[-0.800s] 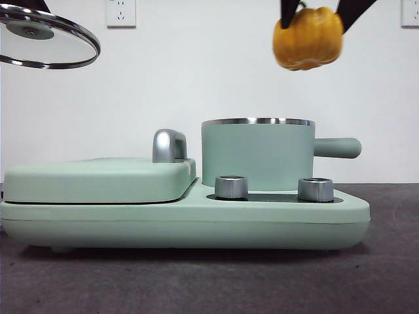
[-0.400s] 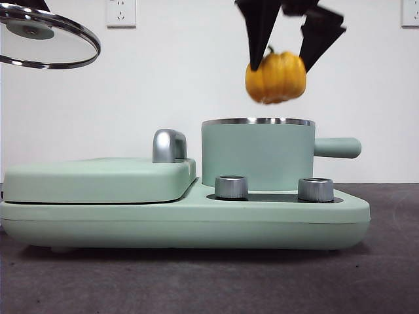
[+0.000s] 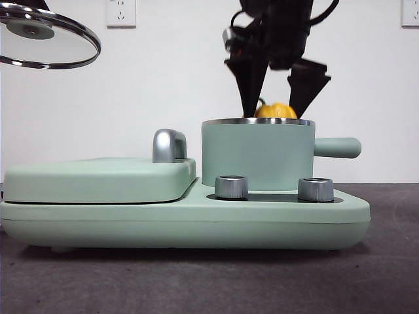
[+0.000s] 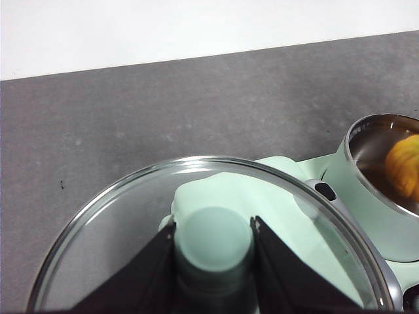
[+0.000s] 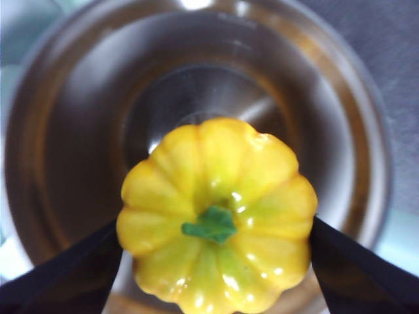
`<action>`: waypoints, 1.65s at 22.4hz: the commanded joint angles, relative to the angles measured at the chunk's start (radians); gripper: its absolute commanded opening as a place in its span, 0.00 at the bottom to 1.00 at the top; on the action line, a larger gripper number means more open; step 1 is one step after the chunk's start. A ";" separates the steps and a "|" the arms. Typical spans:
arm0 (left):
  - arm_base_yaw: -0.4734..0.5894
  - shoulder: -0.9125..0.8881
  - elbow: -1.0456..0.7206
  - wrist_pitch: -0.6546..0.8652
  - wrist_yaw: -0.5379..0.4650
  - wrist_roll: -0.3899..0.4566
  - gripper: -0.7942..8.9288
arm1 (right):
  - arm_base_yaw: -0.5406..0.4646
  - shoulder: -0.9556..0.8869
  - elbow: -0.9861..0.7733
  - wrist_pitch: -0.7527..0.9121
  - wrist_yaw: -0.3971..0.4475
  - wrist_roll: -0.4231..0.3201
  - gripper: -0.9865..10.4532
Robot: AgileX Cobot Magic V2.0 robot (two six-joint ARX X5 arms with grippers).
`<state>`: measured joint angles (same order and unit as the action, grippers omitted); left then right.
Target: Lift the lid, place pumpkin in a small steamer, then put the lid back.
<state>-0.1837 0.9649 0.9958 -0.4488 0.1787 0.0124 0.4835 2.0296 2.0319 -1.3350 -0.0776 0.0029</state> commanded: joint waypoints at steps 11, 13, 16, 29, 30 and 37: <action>0.000 0.002 0.017 0.030 0.002 0.002 0.09 | 0.037 0.098 0.027 0.080 -0.001 -0.029 0.40; 0.000 0.002 0.017 0.030 0.002 0.002 0.09 | 0.038 0.108 0.027 0.082 -0.001 -0.031 0.40; 0.000 0.002 0.017 0.029 0.002 0.002 0.09 | 0.044 0.130 0.027 0.084 -0.001 -0.031 0.40; 0.000 0.002 0.017 0.029 0.002 0.001 0.09 | 0.058 0.141 0.050 0.085 -0.003 -0.044 0.50; 0.000 0.002 0.017 0.029 0.002 0.002 0.09 | 0.057 0.140 0.069 0.072 -0.003 -0.043 0.50; 0.000 0.002 0.017 0.029 0.002 0.001 0.09 | 0.061 0.071 0.175 0.008 -0.002 -0.027 0.38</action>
<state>-0.1837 0.9649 0.9958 -0.4484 0.1787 0.0109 0.5343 2.1036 2.1826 -1.3289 -0.0780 -0.0288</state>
